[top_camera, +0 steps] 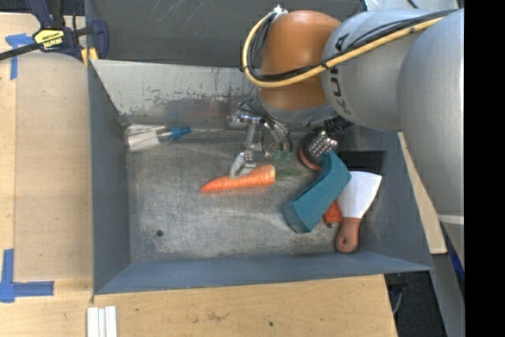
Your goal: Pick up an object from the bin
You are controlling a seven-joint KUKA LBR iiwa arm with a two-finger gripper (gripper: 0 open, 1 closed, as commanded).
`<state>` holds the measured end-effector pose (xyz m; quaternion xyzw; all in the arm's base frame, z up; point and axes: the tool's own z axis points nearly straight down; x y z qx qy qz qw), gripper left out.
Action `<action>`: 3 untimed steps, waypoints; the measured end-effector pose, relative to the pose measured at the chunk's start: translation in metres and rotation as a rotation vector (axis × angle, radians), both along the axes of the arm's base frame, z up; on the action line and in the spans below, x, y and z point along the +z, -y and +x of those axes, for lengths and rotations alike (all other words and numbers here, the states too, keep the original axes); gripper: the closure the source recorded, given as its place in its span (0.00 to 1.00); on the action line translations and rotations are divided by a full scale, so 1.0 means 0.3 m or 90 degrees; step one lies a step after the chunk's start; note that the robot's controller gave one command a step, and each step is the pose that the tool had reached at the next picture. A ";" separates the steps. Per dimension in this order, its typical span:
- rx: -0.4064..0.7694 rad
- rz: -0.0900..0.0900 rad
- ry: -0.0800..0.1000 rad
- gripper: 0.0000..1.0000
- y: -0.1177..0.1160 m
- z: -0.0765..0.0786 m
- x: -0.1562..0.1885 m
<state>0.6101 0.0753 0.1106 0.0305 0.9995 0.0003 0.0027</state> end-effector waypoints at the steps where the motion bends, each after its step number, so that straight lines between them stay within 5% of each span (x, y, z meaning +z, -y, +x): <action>1: 0.000 0.000 0.001 0.00 0.004 -0.007 -0.005; 3: 0.258 -0.002 0.000 0.00 0.235 0.002 -0.046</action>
Offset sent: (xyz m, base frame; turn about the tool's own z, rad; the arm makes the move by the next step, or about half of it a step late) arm -0.0005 -0.0688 -0.0149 -0.4067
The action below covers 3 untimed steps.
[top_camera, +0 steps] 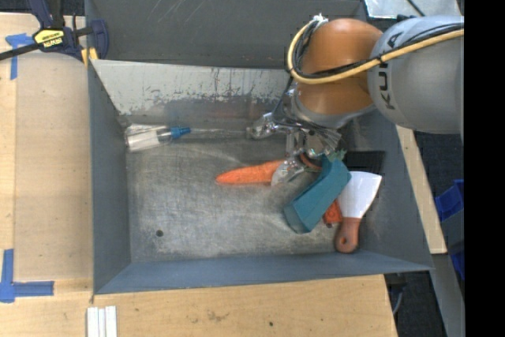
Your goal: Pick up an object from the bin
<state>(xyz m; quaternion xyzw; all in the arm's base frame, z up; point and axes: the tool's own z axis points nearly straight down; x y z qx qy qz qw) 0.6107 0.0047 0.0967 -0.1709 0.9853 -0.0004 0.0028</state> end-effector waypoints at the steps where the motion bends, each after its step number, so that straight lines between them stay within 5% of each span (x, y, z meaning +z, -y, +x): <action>1: -0.007 -0.001 0.000 0.00 0.005 0.003 -0.006; 2: 0.089 0.002 -0.004 1.00 0.032 0.009 -0.048; 3: 0.089 0.002 -0.003 1.00 0.033 0.010 -0.048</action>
Offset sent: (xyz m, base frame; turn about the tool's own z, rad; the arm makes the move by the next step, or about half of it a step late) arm -0.0020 -0.0123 -0.0267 -0.1423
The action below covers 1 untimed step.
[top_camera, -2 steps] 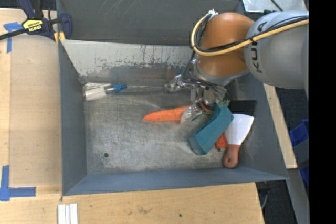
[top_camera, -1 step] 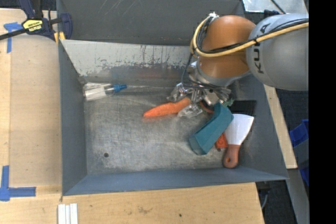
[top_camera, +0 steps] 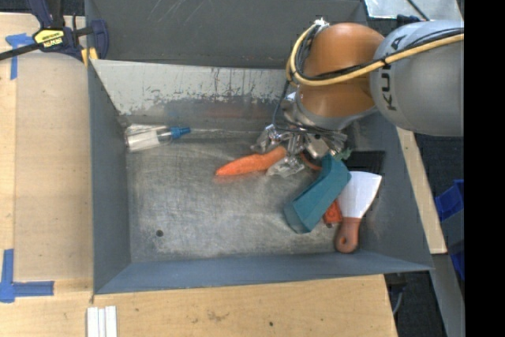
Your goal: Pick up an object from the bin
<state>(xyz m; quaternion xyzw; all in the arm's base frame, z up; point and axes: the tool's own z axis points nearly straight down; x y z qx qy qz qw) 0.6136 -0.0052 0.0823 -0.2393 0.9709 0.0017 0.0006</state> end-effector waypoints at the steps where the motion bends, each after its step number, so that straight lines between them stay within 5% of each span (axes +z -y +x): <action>1: -0.011 -0.001 0.000 1.00 0.009 -0.021 0.085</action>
Offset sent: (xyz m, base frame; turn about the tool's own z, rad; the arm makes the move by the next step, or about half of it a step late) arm 0.0056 -0.0054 0.0574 -0.0068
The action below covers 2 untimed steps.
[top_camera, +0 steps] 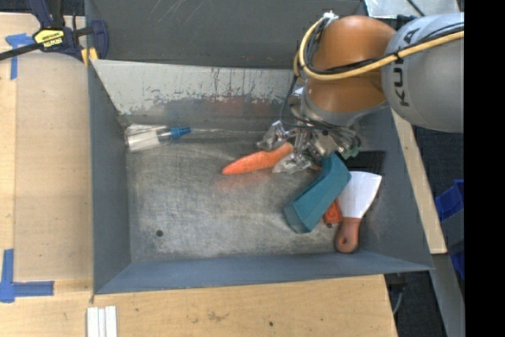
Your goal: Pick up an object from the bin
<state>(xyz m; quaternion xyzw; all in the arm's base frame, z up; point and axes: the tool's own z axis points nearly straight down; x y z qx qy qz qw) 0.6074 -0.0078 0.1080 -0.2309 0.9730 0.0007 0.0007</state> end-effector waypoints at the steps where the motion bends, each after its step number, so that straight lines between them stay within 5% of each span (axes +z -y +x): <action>1: 0.013 -0.001 0.002 1.00 0.008 0.037 0.100; 2: 0.010 -0.001 0.003 1.00 0.004 0.029 0.108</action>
Offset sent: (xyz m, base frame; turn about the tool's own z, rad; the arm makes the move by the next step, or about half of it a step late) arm -0.0092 0.0094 0.0290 0.0053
